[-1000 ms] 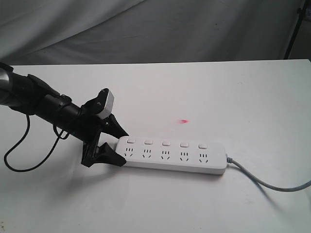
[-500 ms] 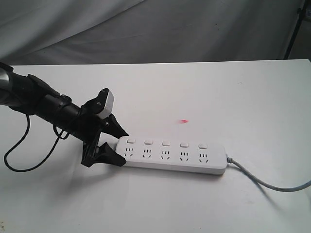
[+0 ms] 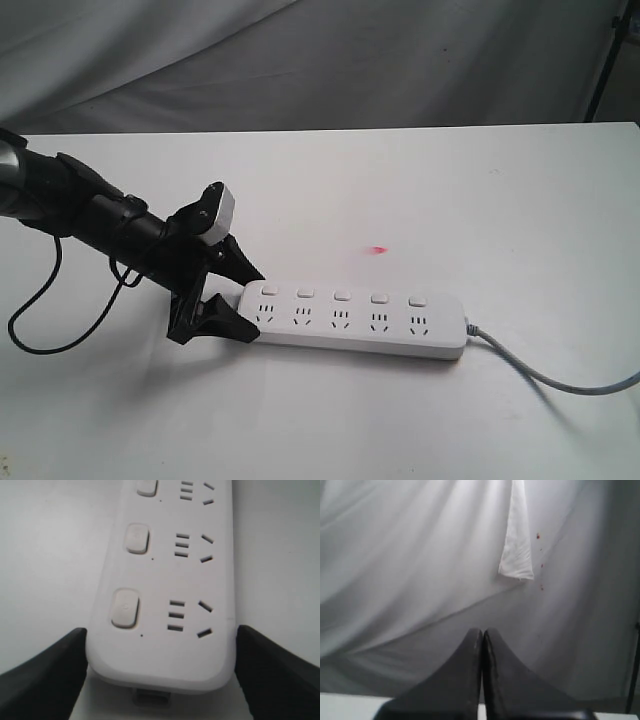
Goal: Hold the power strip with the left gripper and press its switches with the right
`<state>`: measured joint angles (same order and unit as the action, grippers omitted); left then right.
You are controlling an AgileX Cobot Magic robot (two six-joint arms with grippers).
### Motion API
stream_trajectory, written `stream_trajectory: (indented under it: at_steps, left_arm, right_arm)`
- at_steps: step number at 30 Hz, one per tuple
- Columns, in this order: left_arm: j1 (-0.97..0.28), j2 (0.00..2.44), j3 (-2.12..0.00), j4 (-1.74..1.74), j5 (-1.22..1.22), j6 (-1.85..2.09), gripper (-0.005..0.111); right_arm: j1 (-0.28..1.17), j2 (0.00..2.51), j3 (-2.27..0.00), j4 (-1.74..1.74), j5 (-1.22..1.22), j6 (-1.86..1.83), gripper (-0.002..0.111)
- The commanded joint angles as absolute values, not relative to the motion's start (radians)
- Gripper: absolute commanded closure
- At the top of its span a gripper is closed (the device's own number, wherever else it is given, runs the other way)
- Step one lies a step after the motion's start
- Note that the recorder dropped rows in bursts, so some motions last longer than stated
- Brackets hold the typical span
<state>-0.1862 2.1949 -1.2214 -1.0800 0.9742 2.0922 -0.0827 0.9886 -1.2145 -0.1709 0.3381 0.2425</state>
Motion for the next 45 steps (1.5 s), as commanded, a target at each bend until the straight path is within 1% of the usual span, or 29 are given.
stream_trajectory:
  at_steps: [1, 4, 7, 9, 13, 18, 22, 27, 38, 41, 45]
  left_arm:
    - [-0.191, 2.192, -1.228, -1.083, 0.941, 2.094, 0.104]
    - [-0.191, 2.192, -1.228, -1.083, 0.941, 2.094, 0.104]
    - [-0.191, 2.192, -1.228, -1.083, 0.941, 2.094, 0.104]
    - [-0.191, 2.192, -1.228, -1.083, 0.941, 2.094, 0.104]
    - [-0.191, 2.192, -1.228, -1.083, 0.941, 2.094, 0.104]
    - [-0.191, 2.192, -1.228, -1.083, 0.941, 2.094, 0.104]
    - [-0.191, 2.192, -1.228, -1.083, 0.941, 2.094, 0.104]
    - [-0.191, 2.192, -1.228, -1.083, 0.941, 2.094, 0.104]
    - [-0.191, 2.192, -1.228, -1.083, 0.941, 2.094, 0.104]
    - [-0.191, 2.192, -1.228, -1.083, 0.941, 2.094, 0.104]
    - [-0.191, 2.192, -1.228, -1.083, 0.941, 2.094, 0.104]
  right_arm:
    - [-0.089, 1.113, -1.370, 0.256, 0.560, -0.270, 0.108]
    - [-0.089, 1.208, -1.476, 0.411, 0.705, -0.467, 0.108]
    - [-0.089, 1.273, -1.551, 0.427, 0.739, -0.570, 0.108]
    - [-0.089, 1.298, -1.576, 0.407, 0.680, -0.634, 0.108]
    - [-0.089, 1.307, -1.579, 0.391, 0.525, -0.634, 0.108]
    - [-0.089, 1.307, -1.579, 0.462, 0.452, -0.616, 0.108]
    - [-0.089, 1.320, -1.579, 0.452, 0.524, -0.655, 0.108]
    - [-0.089, 1.386, -1.579, 0.468, 0.717, -0.894, 0.108]
    - [-0.089, 1.644, -1.579, 0.719, 1.036, -1.339, 0.108]
    - [-0.089, 1.713, -1.579, 0.794, 1.071, -1.450, 0.108]
    - [-0.089, 1.859, -1.579, 0.937, 1.055, -1.589, 0.108]
